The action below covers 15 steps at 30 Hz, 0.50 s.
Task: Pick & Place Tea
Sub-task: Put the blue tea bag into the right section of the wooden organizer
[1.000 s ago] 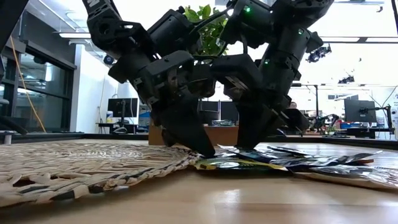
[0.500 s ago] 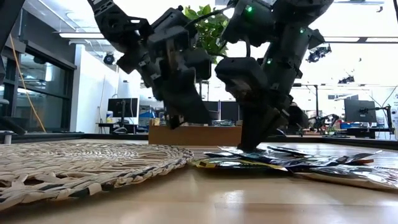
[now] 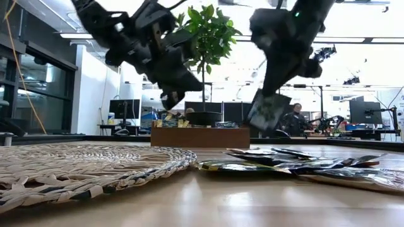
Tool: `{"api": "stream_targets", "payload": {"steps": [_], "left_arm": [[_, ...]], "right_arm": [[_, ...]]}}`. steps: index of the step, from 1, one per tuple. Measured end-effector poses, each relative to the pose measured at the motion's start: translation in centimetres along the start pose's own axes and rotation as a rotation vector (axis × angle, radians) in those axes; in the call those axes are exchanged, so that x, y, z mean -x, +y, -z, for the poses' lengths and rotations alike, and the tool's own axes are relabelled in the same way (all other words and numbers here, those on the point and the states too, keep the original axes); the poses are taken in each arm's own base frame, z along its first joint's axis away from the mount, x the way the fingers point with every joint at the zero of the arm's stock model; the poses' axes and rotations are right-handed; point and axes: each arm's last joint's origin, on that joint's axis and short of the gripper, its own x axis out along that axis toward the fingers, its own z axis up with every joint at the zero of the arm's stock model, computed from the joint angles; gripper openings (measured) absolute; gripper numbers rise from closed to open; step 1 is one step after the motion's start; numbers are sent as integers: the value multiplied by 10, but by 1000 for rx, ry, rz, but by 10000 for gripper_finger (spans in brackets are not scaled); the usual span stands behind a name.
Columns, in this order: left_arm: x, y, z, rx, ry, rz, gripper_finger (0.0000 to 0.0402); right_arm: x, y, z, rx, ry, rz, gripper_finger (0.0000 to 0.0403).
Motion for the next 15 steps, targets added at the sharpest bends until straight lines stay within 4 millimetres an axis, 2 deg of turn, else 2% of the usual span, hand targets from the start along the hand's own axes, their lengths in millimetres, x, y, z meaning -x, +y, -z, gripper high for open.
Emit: {"api": "stream_targets", "payload": {"steps": [7, 15], "left_arm": [[23, 13, 21, 109, -187, 69, 1], [37, 12, 45, 168, -337, 149, 1]], "right_arm": [[36, -23, -20, 144, -30, 2, 0], [54, -37, -56, 346, 61, 15, 0]]}}
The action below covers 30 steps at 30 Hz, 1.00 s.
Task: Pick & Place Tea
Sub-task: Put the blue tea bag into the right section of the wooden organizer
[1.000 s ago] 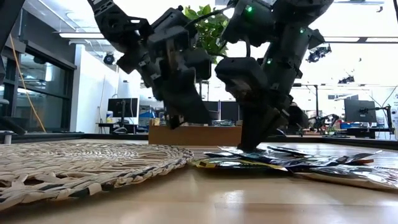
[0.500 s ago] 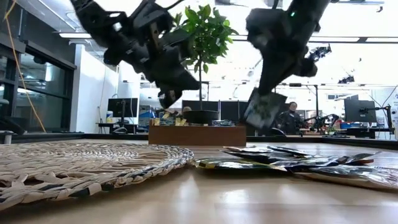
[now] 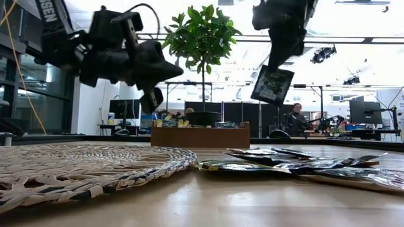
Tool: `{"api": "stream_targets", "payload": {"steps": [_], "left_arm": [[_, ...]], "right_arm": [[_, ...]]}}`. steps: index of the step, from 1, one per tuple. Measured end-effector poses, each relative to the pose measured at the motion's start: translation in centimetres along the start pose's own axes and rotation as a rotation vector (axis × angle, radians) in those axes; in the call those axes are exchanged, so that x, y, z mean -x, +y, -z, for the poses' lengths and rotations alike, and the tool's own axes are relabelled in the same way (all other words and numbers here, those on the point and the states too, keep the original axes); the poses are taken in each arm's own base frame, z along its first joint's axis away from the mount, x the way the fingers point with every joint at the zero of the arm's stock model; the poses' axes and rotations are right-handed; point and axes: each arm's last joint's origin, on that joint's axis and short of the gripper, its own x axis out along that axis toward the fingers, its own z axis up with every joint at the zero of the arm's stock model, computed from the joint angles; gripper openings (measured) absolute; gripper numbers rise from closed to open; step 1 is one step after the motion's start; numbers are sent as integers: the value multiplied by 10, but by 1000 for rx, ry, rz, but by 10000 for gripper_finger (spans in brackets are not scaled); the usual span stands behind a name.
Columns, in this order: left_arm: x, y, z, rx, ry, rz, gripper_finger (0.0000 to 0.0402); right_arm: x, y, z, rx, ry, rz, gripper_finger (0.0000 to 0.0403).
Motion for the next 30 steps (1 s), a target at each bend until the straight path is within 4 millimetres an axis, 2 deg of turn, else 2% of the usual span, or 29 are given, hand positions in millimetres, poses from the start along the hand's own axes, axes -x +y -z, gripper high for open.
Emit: {"api": "stream_targets", "payload": {"steps": [7, 12, 21, 25, 30], "left_arm": [[21, -2, 12, 30, -133, 25, 1], [27, 0, 18, 57, -142, 0, 1], [27, 0, 18, 74, -146, 8, 1], [27, 0, 18, 82, -149, 6, 1], [27, 0, 18, 87, -146, 3, 1]], "right_arm": [[3, -18, -32, 196, 73, 13, 0], [-13, -27, -56, 314, 120, 15, 0], [-53, -36, -91, 485, 165, 32, 0], [-66, -42, -101, 529, 163, 69, 0], [-72, -54, -108, 539, 132, 99, 0]]}}
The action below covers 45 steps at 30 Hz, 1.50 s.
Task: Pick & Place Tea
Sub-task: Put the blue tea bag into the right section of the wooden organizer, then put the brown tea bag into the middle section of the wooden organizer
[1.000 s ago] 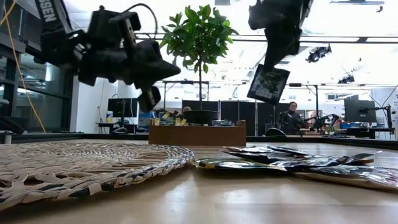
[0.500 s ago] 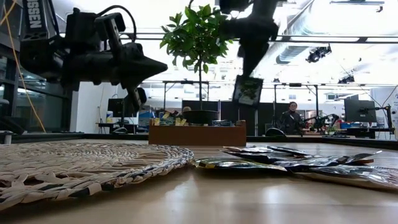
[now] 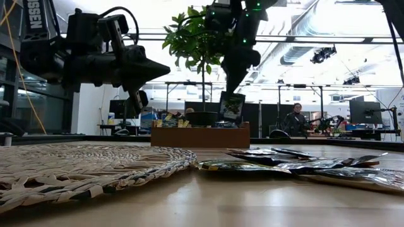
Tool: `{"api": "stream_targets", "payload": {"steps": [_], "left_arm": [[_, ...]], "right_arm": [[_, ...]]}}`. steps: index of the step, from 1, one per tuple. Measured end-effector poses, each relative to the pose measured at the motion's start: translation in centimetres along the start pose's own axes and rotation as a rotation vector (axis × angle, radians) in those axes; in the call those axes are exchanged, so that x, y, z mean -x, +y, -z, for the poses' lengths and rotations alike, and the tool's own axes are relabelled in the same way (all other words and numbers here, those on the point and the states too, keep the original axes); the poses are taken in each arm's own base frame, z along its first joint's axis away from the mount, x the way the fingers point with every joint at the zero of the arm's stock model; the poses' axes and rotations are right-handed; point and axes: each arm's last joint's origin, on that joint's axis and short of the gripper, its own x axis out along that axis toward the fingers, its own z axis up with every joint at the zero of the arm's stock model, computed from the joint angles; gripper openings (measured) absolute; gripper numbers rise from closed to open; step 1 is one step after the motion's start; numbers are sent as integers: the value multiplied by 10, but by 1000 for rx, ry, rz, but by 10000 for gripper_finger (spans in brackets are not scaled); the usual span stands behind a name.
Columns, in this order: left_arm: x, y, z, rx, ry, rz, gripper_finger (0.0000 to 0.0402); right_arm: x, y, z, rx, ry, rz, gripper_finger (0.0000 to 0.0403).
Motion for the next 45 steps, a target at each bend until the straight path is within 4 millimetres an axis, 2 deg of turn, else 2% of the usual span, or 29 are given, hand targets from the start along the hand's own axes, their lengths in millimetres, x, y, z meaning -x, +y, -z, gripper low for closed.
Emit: {"api": "stream_targets", "payload": {"steps": [8, 16, 33, 38, 45], "left_arm": [[0, 1, 1, 3, 8, -4, 1], [0, 3, 3, 20, 37, -29, 1], [0, 4, 4, 27, 44, -30, 1], [0, 4, 4, 27, 50, -25, 1], [0, 7, 8, 61, 94, -50, 1]], "right_arm": [[-10, -22, 4, -30, -30, -1, 0], [-27, -26, 5, -22, -6, -24, 0], [-28, -30, 8, -21, 6, -30, 4], [-28, -30, 9, -30, 11, -33, 35], [-28, -29, 9, -168, 18, -52, 121]]}}
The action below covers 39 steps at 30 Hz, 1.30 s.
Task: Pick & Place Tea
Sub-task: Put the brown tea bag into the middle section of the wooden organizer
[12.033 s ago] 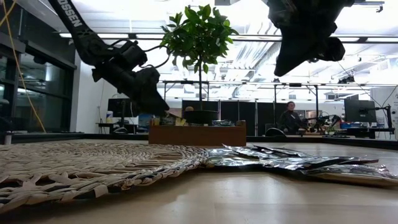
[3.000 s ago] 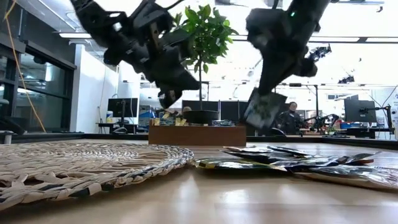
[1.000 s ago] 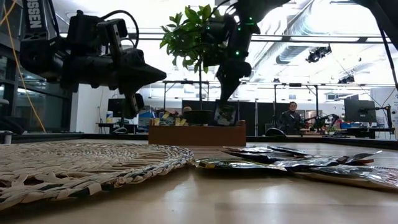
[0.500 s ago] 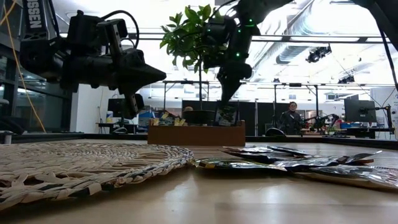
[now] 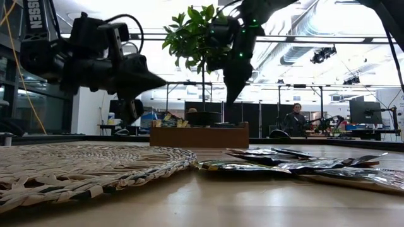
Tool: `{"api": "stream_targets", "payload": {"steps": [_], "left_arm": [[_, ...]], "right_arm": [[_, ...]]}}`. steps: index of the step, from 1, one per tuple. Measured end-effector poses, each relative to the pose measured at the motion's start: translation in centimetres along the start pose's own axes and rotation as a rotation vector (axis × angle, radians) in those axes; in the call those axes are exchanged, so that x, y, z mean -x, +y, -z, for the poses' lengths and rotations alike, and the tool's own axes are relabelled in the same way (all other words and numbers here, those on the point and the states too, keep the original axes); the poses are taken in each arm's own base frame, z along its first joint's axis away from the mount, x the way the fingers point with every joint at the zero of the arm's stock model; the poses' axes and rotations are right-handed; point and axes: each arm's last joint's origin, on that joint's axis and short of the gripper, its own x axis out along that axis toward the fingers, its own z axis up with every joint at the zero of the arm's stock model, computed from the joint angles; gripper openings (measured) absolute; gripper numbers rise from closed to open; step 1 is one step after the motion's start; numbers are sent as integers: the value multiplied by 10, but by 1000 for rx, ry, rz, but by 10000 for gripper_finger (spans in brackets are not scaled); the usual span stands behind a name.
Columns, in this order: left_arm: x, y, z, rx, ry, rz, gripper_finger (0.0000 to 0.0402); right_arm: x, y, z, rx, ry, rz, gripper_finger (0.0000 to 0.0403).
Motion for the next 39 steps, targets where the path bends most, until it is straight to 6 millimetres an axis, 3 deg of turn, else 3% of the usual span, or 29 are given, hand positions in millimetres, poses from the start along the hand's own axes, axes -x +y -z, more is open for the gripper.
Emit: {"api": "stream_targets", "payload": {"steps": [4, 9, 14, 20, 25, 31, 39], "left_arm": [[-1, 7, 6, 54, 62, -73, 1], [-9, 9, 5, 46, 156, -106, 1], [-31, -4, -2, -52, 219, -94, 1], [-64, -19, -16, -230, 303, -287, 1], [-91, -21, -30, -330, 369, -385, 1], [-122, -11, -37, -342, 387, -396, 1], [-160, 0, -42, -330, 408, -353, 1]], "right_arm": [[0, 4, 5, -114, 42, -64, 154], [2, 18, 5, -182, 81, -102, 161], [8, 43, 5, -219, 129, -106, 151], [10, 67, 13, -341, 177, -29, 146], [1, 83, 46, -484, 127, -60, 146], [4, 92, 90, -709, -53, -129, 145], [-8, 100, 123, -870, -127, -218, 145]]}}
